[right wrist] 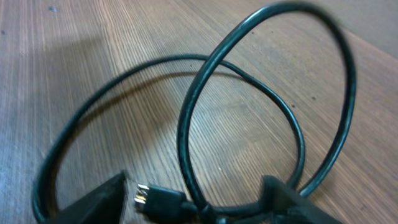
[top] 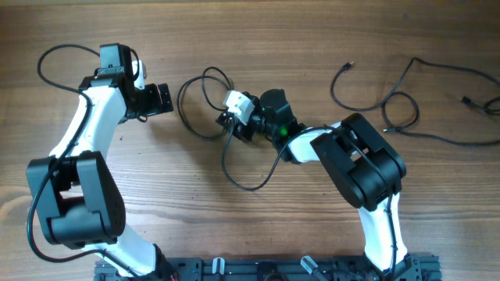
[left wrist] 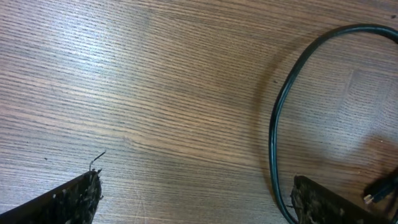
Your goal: Untangle cables
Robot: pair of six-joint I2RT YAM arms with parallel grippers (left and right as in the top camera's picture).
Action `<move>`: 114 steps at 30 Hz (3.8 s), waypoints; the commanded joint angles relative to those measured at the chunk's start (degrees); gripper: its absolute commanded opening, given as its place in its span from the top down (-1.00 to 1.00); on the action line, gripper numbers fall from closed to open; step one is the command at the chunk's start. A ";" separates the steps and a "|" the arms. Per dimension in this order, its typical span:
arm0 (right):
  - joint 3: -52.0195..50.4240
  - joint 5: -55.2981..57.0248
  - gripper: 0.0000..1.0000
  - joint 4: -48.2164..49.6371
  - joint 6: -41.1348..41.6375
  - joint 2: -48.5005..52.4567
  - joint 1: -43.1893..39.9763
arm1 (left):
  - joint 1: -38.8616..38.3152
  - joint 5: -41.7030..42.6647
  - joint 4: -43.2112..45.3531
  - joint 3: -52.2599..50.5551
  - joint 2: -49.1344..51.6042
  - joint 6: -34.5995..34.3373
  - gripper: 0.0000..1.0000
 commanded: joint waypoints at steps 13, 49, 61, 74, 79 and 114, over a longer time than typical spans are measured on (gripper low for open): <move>0.42 -0.66 -0.28 3.52 1.18 1.16 0.44 | 0.07 0.90 -0.02 -0.04 -1.38 1.11 -1.00; 0.42 10.64 0.91 -29.81 13.42 -31.91 -10.29 | 0.07 0.90 -0.02 -0.04 -1.38 1.11 -1.00; 2.69 12.00 0.91 -27.80 19.41 -41.79 -36.00 | 0.07 0.90 -0.02 -0.04 -1.38 1.11 -1.00; 2.67 18.01 0.91 -18.40 19.17 -33.90 -62.53 | 0.07 0.90 -0.02 -0.04 -1.38 1.11 -1.00; 2.69 17.99 0.91 -12.83 19.02 -24.83 -67.60 | 0.07 0.90 -0.02 -0.04 -1.38 1.11 -1.00; 2.64 -12.94 -0.99 -28.94 24.15 -19.96 -32.72 | 0.07 0.90 -0.02 -0.04 -1.38 1.11 -1.00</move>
